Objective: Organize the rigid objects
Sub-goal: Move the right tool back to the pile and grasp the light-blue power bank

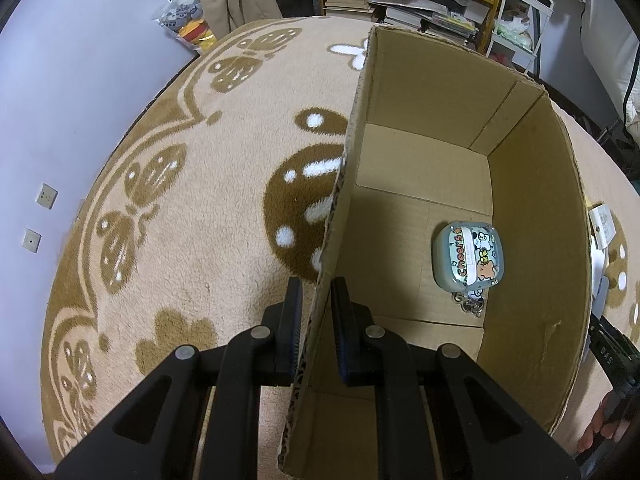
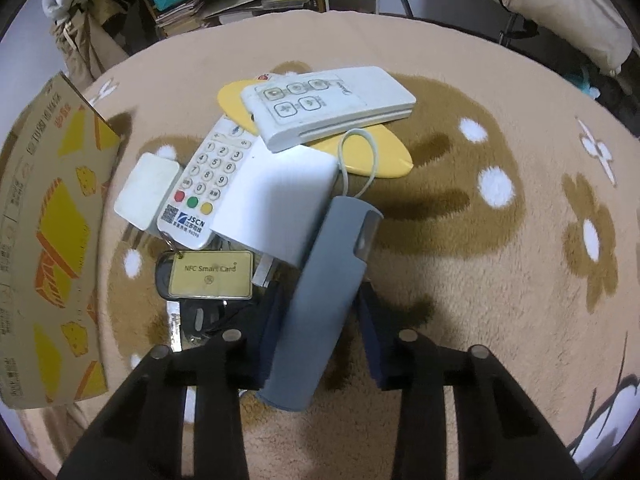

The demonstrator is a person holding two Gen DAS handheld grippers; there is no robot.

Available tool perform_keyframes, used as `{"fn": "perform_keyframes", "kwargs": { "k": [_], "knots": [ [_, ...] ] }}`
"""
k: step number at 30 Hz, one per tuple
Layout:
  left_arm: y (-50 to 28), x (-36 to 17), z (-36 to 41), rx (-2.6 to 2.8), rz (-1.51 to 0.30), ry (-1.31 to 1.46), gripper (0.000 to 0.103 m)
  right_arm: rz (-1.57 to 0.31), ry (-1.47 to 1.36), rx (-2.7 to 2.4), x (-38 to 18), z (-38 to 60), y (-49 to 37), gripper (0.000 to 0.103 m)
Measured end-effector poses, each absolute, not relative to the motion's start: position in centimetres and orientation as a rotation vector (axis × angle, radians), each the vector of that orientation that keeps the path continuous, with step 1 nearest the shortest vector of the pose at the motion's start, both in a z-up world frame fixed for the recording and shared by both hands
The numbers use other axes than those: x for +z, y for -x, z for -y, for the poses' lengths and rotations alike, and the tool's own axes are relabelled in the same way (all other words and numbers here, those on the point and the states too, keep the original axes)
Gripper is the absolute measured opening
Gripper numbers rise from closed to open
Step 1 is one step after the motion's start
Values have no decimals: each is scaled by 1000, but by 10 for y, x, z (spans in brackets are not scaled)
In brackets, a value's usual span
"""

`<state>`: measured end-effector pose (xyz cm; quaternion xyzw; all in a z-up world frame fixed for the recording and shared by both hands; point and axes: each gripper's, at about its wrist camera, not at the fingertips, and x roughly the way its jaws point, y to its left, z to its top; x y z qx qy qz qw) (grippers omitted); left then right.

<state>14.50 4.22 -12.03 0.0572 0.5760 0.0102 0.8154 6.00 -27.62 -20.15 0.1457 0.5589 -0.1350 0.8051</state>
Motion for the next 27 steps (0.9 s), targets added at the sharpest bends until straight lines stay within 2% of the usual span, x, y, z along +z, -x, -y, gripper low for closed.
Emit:
{"fn": "perform_keyframes", "kwargs": {
  "k": [8, 15, 27],
  "knots": [
    [-144, -120, -43, 20, -1231, -113, 13, -1174, -326, -325, -204, 276, -68, 36],
    [-144, -120, -43, 19, -1231, -112, 13, -1155, -385, -352, -192, 289, -60, 29],
    [-144, -120, -44, 15, -1228, -112, 13, -1062, -402, -340, -159, 293, -42, 29]
  ]
}}
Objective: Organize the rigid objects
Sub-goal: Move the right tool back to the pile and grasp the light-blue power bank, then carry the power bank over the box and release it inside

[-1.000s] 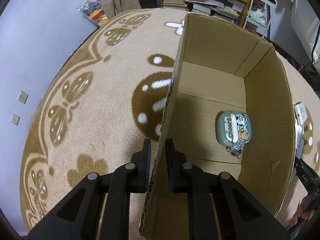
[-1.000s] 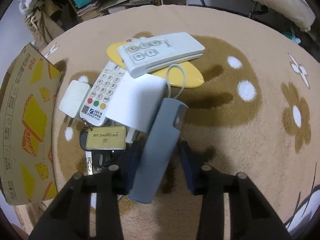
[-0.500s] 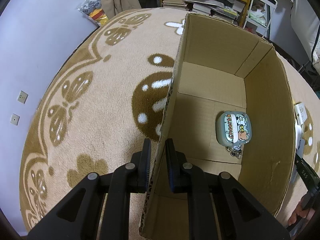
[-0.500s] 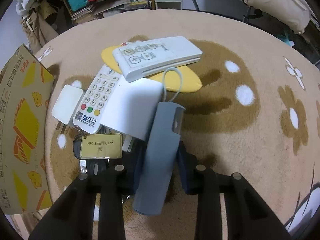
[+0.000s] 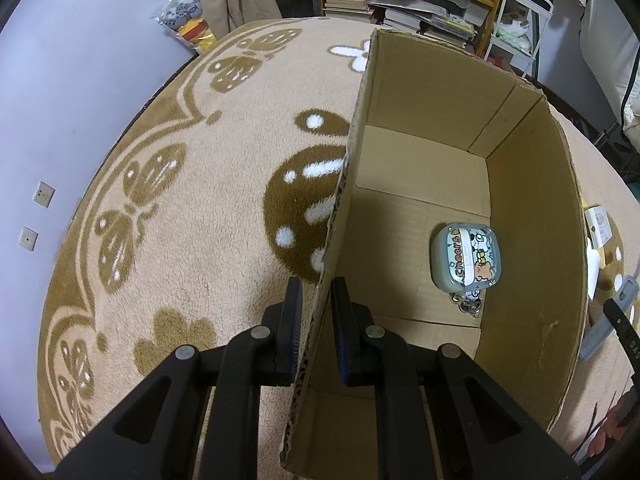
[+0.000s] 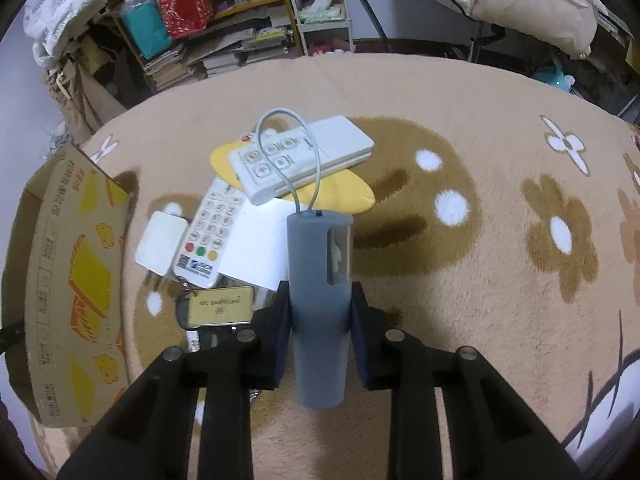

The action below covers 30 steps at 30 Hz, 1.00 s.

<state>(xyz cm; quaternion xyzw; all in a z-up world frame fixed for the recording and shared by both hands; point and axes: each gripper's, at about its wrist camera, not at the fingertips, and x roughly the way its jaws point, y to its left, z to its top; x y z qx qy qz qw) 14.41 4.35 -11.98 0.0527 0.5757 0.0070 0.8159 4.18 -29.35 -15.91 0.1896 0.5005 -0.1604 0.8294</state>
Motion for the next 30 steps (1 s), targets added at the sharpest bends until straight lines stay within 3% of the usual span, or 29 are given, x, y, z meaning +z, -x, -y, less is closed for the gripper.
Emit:
{"fn": "perform_keyframes", "kwargs": {
  "k": [30],
  "knots": [
    [-145, -116, -45, 8, -1221, -97, 13, -759, -285, 17, -20, 182, -87, 29]
  ]
}}
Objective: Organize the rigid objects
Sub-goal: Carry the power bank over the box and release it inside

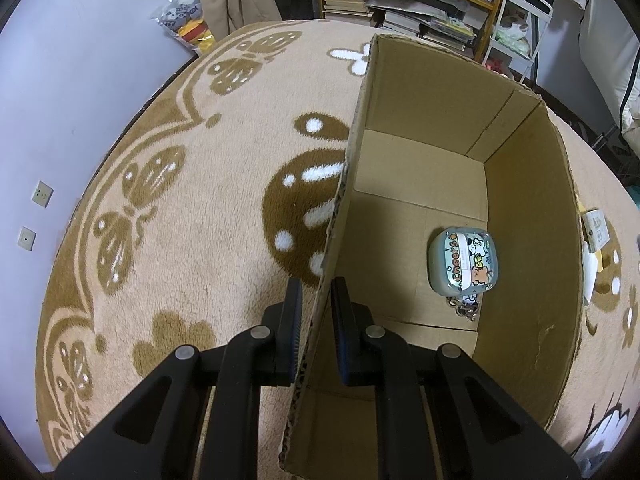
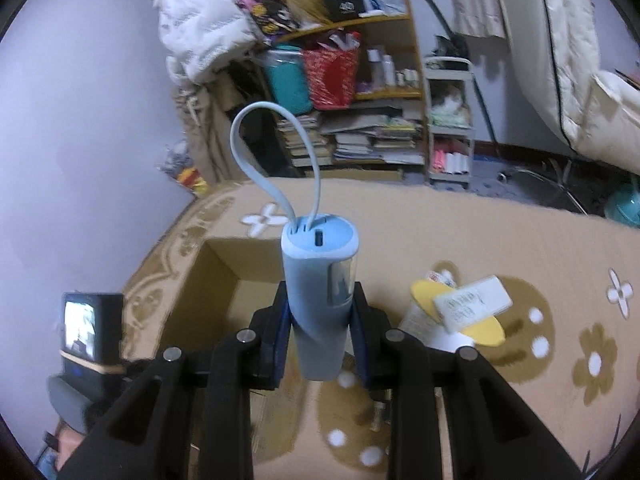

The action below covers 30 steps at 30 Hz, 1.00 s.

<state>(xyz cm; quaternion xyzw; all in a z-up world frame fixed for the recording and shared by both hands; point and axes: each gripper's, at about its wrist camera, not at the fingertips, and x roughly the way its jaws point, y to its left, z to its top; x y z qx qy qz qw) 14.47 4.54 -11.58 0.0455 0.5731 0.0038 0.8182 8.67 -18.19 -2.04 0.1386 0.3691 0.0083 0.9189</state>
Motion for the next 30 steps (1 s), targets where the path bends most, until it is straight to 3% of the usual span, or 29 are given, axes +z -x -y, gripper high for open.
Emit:
{"fn": "perform_keyframes", "kwargs": {
  "k": [8, 21, 30],
  "knots": [
    [-146, -116, -45, 7, -1223, -90, 13, -792, -264, 115, -19, 140, -116, 29],
    [-148, -117, -50, -2, -1233, -59, 14, -1008, -307, 198, -92, 114, -149, 29],
    [-149, -118, -55, -15, -1238, -38, 13, -1068, -285, 198, -111, 102, -153, 29]
  ]
}}
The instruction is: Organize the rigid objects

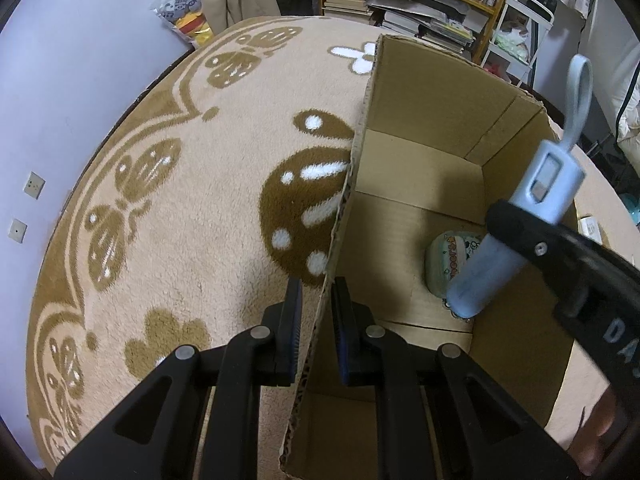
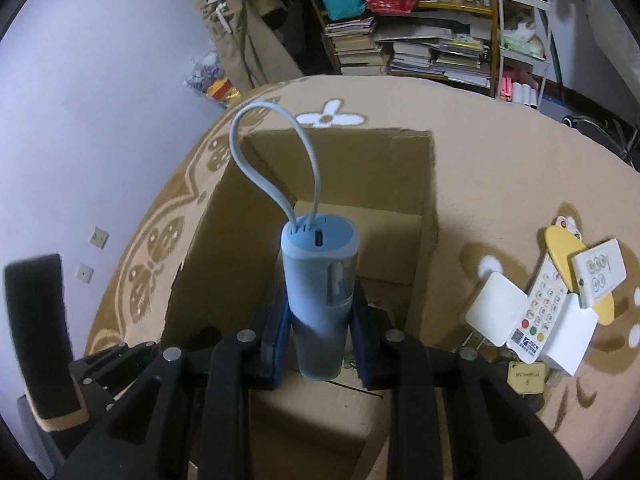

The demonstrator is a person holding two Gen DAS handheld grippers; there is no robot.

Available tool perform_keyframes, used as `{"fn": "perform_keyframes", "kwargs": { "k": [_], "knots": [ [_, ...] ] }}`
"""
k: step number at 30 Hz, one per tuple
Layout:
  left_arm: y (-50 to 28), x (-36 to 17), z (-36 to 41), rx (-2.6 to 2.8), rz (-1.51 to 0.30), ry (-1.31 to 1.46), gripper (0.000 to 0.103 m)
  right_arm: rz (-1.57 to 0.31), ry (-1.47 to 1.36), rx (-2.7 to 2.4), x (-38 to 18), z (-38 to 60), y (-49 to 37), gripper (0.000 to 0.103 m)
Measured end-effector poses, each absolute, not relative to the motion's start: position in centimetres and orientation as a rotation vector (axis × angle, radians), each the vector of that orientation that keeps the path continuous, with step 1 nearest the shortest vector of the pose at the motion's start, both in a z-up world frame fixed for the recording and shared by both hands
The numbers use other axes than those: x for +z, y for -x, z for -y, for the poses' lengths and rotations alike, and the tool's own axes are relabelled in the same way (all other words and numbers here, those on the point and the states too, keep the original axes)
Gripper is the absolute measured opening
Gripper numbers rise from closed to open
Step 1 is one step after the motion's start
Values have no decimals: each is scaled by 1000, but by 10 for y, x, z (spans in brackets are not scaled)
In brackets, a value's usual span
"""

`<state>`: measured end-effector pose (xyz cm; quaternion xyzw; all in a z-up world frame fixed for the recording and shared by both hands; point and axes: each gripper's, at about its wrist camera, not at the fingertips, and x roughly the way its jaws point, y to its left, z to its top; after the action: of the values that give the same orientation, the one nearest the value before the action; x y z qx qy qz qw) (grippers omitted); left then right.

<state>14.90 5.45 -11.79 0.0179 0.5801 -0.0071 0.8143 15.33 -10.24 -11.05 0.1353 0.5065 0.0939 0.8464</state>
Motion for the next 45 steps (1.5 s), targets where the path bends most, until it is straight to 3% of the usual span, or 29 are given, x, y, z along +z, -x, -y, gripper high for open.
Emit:
{"fn": "perform_keyframes", "kwargs": {
  "k": [15, 17, 19, 26, 30, 33, 36, 45],
  "knots": [
    [-150, -117, -57, -20, -1241, -31, 13, -1026, -309, 184, -96, 109, -153, 30],
    [-150, -117, -56, -19, -1235, -36, 13, -999, -312, 187, -87, 114, -148, 38],
    [-149, -116, -56, -3, -1226, -48, 13, -970, -310, 182, -77, 119, -144, 62],
    [-149, -115, -57, -7, -1227, -45, 13, -927, -295, 126, -57, 142, -126, 66],
    [-149, -116, -56, -5, -1226, -47, 13, -933, -261, 68, -60, 159, -117, 82],
    [-149, -116, -56, -8, -1230, -37, 13, -937, -256, 21, -65, 174, -110, 84],
    [-148, -115, -57, -8, -1229, -40, 13, -966, -268, 7, -75, 187, -103, 92],
    [-148, -115, -56, -6, -1227, -54, 14, -1010, -338, -63, -101, 213, -76, 93]
  ]
}}
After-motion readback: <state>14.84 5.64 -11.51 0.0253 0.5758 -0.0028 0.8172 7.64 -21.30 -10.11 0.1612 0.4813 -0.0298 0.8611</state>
